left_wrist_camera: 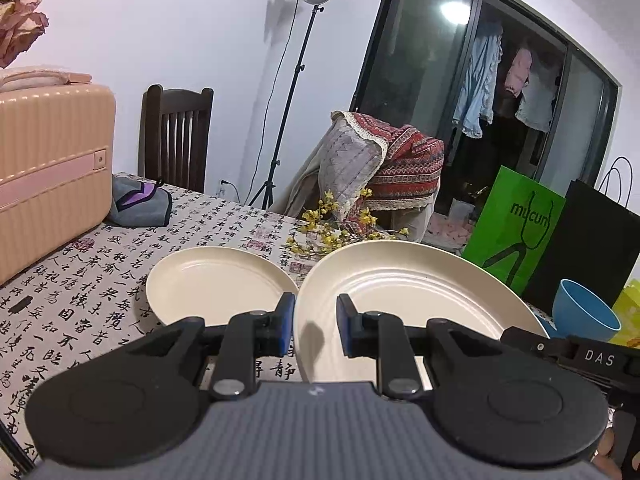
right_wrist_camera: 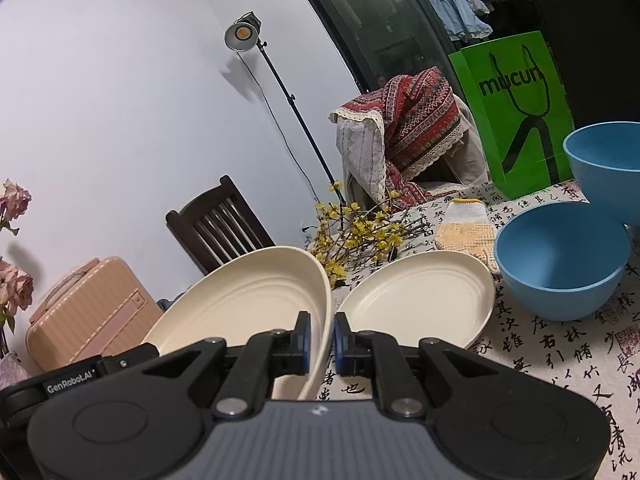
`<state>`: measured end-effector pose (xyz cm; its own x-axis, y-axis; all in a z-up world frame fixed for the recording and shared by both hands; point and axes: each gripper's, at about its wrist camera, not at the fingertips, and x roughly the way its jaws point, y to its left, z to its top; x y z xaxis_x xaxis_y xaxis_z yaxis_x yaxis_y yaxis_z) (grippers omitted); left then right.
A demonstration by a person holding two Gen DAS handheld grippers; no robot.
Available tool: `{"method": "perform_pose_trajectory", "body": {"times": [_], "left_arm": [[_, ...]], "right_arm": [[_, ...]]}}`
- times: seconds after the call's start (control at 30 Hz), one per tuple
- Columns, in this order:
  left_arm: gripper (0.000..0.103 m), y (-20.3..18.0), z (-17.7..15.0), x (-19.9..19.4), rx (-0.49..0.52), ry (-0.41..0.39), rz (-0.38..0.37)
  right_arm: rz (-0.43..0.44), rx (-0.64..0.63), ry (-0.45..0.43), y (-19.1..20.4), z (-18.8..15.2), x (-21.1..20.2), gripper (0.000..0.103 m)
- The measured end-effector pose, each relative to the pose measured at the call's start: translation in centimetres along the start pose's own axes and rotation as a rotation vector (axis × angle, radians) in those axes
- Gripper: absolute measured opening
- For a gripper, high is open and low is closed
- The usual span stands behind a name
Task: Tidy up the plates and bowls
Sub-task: 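Carry the held cream plates with both grippers toward the blue bowls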
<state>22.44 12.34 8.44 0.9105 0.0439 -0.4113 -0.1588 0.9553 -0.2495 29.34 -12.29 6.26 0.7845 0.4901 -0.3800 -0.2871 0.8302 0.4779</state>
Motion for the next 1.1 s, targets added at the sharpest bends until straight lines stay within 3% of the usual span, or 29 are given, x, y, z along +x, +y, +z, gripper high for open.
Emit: {"method": "perform_pose_trajectory", "body": {"times": [1.1], "left_arm": [[0.022, -1.5, -1.7, -2.8, -0.002, -0.042, -0.066]], "right_arm": [[0.004, -0.004, -0.061, -1.4, -1.3, -4.0, 0.011]]}}
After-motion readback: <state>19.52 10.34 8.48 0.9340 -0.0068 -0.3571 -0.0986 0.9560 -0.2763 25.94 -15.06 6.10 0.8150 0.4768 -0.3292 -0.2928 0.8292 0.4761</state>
